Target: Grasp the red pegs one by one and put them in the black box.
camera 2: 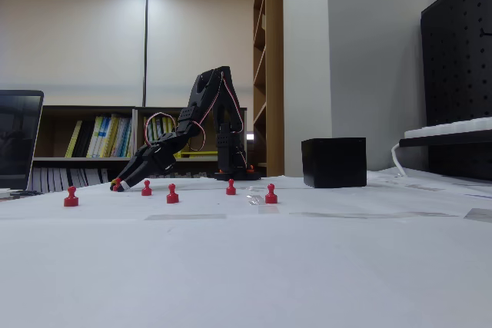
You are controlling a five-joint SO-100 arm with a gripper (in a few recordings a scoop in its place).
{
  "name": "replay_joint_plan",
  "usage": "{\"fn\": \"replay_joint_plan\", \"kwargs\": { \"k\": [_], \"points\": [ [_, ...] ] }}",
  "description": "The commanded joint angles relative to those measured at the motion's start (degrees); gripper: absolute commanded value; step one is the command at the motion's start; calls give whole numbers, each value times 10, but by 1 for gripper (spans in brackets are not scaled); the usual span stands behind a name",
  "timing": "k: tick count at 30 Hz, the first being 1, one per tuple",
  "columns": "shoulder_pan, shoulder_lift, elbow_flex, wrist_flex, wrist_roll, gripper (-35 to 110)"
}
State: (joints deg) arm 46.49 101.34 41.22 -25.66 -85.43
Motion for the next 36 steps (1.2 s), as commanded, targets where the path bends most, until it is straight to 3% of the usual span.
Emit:
{"fn": "replay_joint_plan", "kwargs": {
  "k": [1, 8, 11, 15, 21, 26, 28, 36],
  "points": [
    [9, 5, 0, 5, -8, 3],
    [9, -13, -1, 18, -15, 0],
    [7, -61, 0, 111, 9, 0],
    [-11, -189, 46, 457, 54, 0],
    [-114, -318, 209, 944, 21, 0],
    [-262, -358, 389, 1253, -47, 0],
    [-351, -381, 432, 1290, -122, 0],
    [-788, -348, 592, 1267, -428, 0]
  ]
}}
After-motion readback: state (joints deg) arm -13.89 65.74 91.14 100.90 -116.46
